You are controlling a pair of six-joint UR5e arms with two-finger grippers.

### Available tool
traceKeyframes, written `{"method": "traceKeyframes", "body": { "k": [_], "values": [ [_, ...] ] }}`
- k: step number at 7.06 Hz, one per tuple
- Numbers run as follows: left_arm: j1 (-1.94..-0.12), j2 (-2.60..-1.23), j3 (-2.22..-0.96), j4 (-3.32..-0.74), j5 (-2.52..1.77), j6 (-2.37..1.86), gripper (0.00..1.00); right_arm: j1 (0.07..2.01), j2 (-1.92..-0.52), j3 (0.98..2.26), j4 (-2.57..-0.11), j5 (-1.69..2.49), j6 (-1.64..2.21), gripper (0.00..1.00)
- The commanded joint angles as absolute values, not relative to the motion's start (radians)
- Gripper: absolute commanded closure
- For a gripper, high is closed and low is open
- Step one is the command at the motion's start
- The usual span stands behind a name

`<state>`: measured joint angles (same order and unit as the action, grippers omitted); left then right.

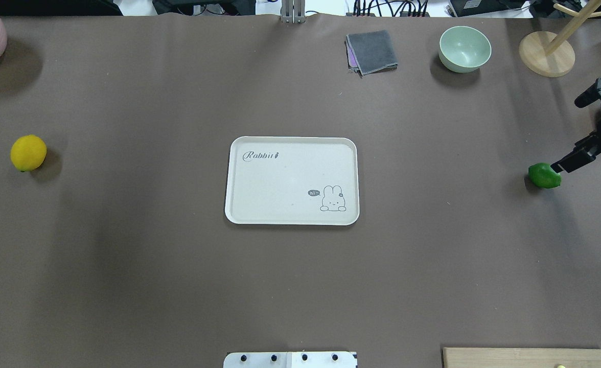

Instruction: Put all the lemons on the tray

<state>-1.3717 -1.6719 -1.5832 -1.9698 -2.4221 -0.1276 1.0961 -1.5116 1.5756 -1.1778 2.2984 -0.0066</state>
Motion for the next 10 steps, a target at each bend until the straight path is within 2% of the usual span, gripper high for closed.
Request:
{"method": "traceKeyframes", "body": {
  "k": [1,3,4,5,8,10],
  "values": [
    [-1.367,-1.683,-1.566,-1.973,-2.422,-0.127,0.01,1.074,-1.493,1.52,-1.178,2.29,-0.008,0.0],
    [-1.367,-1.683,-1.562,-1.973,-2.422,-0.127,0.01,1.054,-1.493,1.49,-1.178,2.29,-0.008,0.02],
    [-1.367,-1.684,-1.552,-1.973,-2.424,-0.126,0.02,1.04,-1.482,1.485,-1.178,2.28,-0.006,0.35],
    [-1.367,-1.684,-1.549,-1.976,-2.424,-0.126,0.02,1.037,-1.473,1.483,-1.178,2.279,-0.006,0.99],
    [-1.367,-1.686,-1.543,-1.977,-2.424,-0.126,0.02,1.077,-1.402,1.499,-1.184,2.354,0.053,1.0],
    [-1.329,-1.689,-1.54,-2.006,-2.41,-0.123,0.03,1.081,-1.379,1.58,-1.18,2.425,0.26,1.0]
  ]
}}
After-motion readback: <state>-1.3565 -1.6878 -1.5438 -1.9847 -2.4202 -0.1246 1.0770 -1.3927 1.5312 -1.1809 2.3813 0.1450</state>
